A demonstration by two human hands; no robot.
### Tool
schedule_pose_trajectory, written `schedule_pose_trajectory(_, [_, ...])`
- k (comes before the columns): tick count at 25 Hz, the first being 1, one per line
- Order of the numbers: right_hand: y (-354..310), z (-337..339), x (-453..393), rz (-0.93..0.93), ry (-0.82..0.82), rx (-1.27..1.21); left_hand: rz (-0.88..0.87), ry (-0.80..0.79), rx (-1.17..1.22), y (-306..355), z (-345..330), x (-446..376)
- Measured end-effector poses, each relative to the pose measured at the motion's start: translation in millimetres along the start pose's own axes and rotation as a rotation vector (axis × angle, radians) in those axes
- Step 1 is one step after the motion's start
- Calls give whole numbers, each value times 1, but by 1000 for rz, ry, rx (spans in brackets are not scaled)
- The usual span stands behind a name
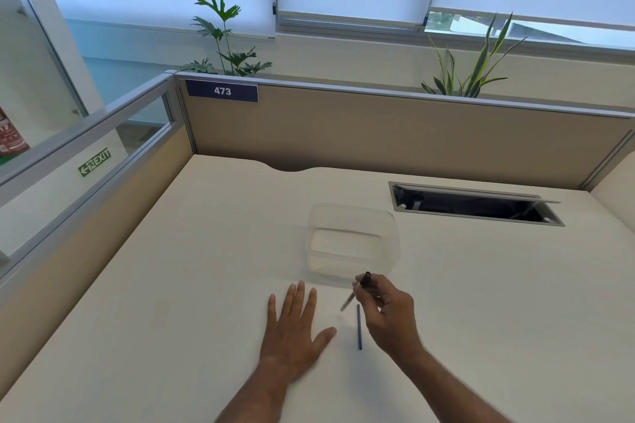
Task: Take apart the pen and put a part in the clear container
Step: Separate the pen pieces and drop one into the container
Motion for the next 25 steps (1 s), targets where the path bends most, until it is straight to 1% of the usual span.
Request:
schedule_pose_trajectory(6, [2, -1, 1, 0, -12, 9, 5, -15, -17, -1, -6, -2])
schedule_pose_trajectory(11, [-11, 4, 1, 99, 64, 2, 11, -29, -28, -1, -10, -2])
schedule_pose_trajectory(13, [-7, 2, 3, 104, 23, 29, 5, -24, -10, -1, -10, -3])
schedule_pose_trajectory(15, [1, -6, 4, 56, -68, 90, 3, -13, -14, -1, -8, -2])
schedule_pose_trajectory(16, [3, -7, 5, 39, -87, 109, 5, -2, -17, -1, -6, -2])
schedule_pose_trajectory(18, [3, -4, 4, 45, -54, 94, 8, 13, -8, 0, -1, -1])
schedule_pose_trajectory(20, [1, 0, 2, 54, -16, 64, -5, -8, 13, 2, 1, 2])
schedule_pose_trajectory(25, [-1, 3, 2, 54, 5, 44, 5, -24, -21, 3, 4, 3])
Point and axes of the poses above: each hand's wrist, its own x-axis away from the middle knuckle, its own z-axis out of the back of the hand, y = z × x, the point moved 8 cm from there along -x, towards the middle knuckle, and after that the axes turned 13 degrees about -x, right-handed, at the moved point
